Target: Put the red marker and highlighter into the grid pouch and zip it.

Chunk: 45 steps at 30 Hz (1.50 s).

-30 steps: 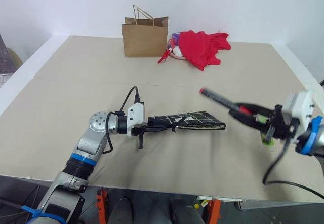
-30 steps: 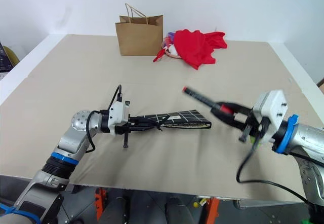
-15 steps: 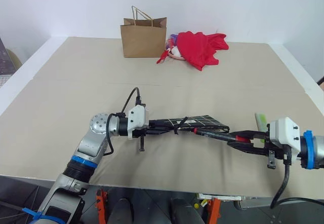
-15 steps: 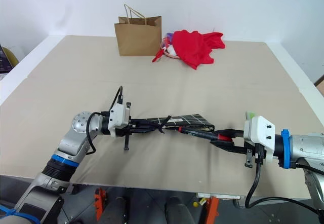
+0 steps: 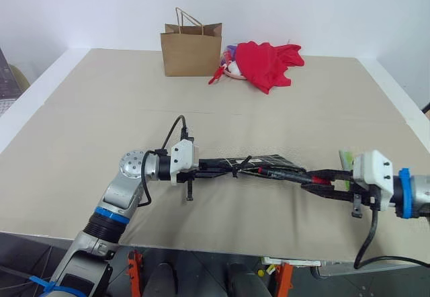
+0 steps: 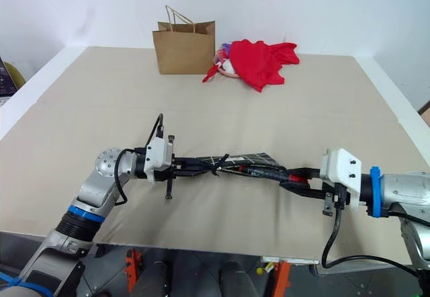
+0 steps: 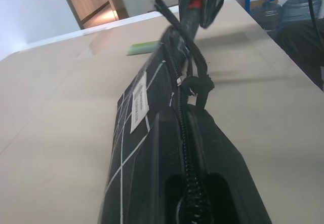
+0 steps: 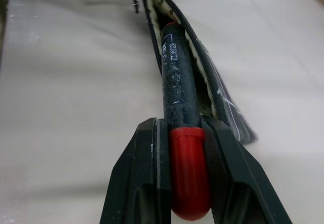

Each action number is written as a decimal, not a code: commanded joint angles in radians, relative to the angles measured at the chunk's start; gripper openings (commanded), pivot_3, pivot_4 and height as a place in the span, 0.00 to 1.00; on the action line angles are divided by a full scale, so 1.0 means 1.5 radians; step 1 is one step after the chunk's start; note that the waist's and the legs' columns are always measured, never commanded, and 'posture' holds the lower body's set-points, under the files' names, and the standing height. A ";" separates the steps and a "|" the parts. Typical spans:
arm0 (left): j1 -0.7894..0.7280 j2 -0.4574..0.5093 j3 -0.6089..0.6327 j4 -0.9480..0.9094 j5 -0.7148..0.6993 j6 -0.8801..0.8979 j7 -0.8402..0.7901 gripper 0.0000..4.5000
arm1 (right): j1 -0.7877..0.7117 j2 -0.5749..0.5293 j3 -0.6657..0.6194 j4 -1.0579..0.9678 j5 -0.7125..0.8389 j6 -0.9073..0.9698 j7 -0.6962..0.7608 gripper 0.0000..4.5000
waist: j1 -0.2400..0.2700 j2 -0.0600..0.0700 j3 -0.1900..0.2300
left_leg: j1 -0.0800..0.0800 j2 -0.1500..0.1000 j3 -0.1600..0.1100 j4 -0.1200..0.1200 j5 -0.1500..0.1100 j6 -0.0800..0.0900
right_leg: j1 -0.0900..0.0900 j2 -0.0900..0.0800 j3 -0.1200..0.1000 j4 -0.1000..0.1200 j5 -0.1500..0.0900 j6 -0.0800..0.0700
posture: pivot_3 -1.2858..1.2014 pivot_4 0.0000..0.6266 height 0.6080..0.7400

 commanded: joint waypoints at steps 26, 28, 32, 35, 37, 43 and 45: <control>0.024 0.000 0.011 -0.056 -0.016 0.039 0.031 0.00 | 0.104 0.131 -0.261 -0.077 0.239 0.293 -0.220 0.99 | 0.015 0.000 0.000 | 0.000 -0.001 -0.001 0.000 0.000 0.001 | 0.001 0.000 0.000 0.000 -0.001 0.000 | 0.52 0.24 1.00; 0.024 0.000 0.010 -0.053 -0.015 0.038 0.033 0.00 | 0.099 0.166 -0.277 -0.042 0.179 0.267 -0.311 0.99 | 0.015 0.000 0.000 | 0.000 -0.001 -0.001 0.000 0.000 0.001 | 0.001 0.000 0.000 0.000 0.000 0.000 | 0.52 0.24 1.00; 0.022 0.000 0.010 -0.050 -0.012 0.037 0.034 0.00 | 0.084 0.216 -0.240 -0.012 0.063 0.224 -0.454 0.99 | 0.015 0.000 0.000 | 0.000 -0.001 -0.001 0.001 0.002 0.001 | 0.000 0.000 0.000 0.000 0.000 -0.003 | 0.52 0.24 1.00; 0.023 0.001 0.009 -0.050 -0.011 0.036 0.034 0.00 | 0.065 0.245 -0.217 0.009 0.016 0.207 -0.516 0.99 | 0.014 0.001 0.000 | 0.000 -0.001 0.000 0.000 0.002 0.001 | 0.000 0.000 0.000 0.000 0.000 -0.003 | 0.52 0.24 1.00; 0.023 0.001 0.007 -0.052 -0.010 0.037 0.033 0.00 | 0.053 0.272 -0.200 0.046 -0.017 0.199 -0.565 0.99 | 0.014 0.001 0.000 | 0.000 -0.001 -0.001 0.000 0.002 0.001 | 0.000 0.000 0.000 0.000 0.000 -0.003 | 0.52 0.24 1.00; 0.022 0.000 0.001 -0.054 -0.008 0.037 0.033 0.00 | 0.037 0.318 -0.171 0.124 -0.047 0.258 -0.640 0.99 | 0.015 0.001 -0.001 | 0.000 -0.001 -0.001 -0.001 0.002 0.001 | 0.000 0.000 0.000 0.000 0.000 -0.001 | 0.52 0.24 1.00; 0.022 0.000 0.001 -0.054 -0.007 0.036 0.034 0.00 | 0.042 0.321 -0.169 0.133 -0.054 0.285 -0.662 0.88 | 0.015 0.001 -0.001 | 0.000 -0.001 -0.001 -0.001 0.001 0.001 | 0.000 0.000 0.000 0.000 0.000 -0.001 | 0.52 0.24 1.00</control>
